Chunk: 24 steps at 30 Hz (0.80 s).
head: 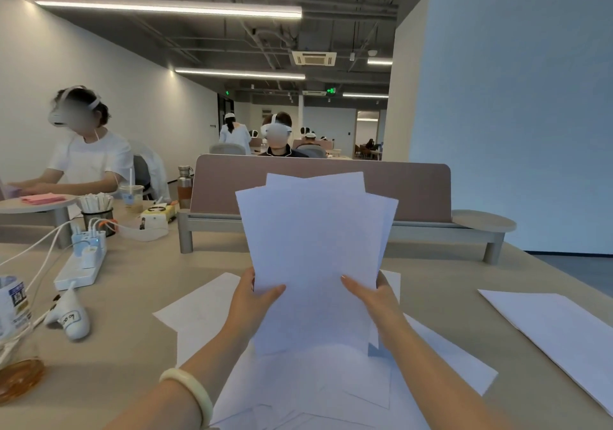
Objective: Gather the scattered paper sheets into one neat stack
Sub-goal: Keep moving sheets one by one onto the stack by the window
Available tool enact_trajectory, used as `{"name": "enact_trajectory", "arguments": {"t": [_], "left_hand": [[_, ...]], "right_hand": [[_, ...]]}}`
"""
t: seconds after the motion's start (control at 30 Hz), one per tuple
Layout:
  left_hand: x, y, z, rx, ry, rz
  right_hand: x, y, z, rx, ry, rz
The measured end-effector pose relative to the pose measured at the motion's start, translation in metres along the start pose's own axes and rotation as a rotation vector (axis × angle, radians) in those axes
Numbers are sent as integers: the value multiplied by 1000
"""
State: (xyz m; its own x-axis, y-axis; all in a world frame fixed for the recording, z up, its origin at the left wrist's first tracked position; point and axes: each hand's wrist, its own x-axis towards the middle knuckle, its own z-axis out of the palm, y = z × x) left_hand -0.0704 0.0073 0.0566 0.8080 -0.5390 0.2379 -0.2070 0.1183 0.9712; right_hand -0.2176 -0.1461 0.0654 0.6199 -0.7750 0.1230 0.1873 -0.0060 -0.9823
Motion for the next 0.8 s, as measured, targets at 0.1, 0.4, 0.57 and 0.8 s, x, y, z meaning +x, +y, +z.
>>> {"name": "enact_trajectory", "arguments": {"t": [0.1,0.4,0.57,0.8], "left_hand": [[1,1,3,20,34,10],[5,17,9,79,41,90],[1,-2,6,60,71,0],[-1,1,13,48,77,-22]], "right_hand": [[1,4,2,21,107,-66],[15,-10,4,-147,157,-156],[8,13,4,-111,107,-106],[9,15,17,-147,80,-39]]}}
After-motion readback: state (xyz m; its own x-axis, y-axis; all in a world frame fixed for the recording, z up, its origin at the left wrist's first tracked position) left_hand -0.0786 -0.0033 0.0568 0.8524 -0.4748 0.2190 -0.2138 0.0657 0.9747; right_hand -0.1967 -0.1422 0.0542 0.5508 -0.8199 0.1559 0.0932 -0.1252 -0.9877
